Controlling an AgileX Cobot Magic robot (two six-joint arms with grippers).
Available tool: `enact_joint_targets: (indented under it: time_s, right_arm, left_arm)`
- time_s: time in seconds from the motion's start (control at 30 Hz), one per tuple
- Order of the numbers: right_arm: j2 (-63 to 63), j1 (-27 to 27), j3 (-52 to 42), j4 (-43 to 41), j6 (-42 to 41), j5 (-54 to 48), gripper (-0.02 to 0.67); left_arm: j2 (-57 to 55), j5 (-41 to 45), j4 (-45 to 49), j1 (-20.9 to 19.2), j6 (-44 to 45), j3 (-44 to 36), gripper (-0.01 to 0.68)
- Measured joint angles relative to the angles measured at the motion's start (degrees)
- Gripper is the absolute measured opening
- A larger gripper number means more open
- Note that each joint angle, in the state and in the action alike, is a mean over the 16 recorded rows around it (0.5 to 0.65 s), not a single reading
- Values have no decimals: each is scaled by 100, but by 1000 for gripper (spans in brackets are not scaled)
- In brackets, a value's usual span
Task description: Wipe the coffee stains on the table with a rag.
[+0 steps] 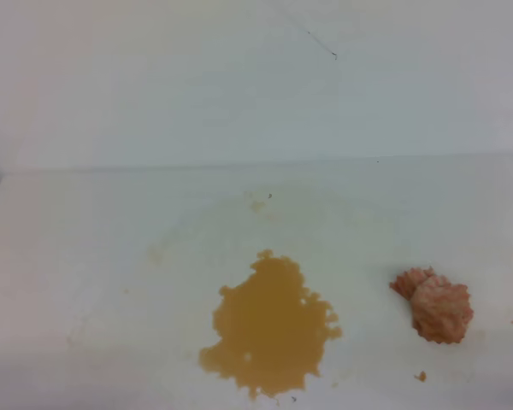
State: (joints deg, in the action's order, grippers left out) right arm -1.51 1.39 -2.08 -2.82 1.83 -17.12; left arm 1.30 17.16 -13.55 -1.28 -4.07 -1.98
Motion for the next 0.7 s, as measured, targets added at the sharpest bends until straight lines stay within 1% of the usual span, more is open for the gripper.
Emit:
enact_joint_targets:
  time_s: [0.7]
  right_arm:
    - [0,0,0,8,1,-31,-3]
  left_arm:
    - [19,-11,0,-1,1,-28,1]
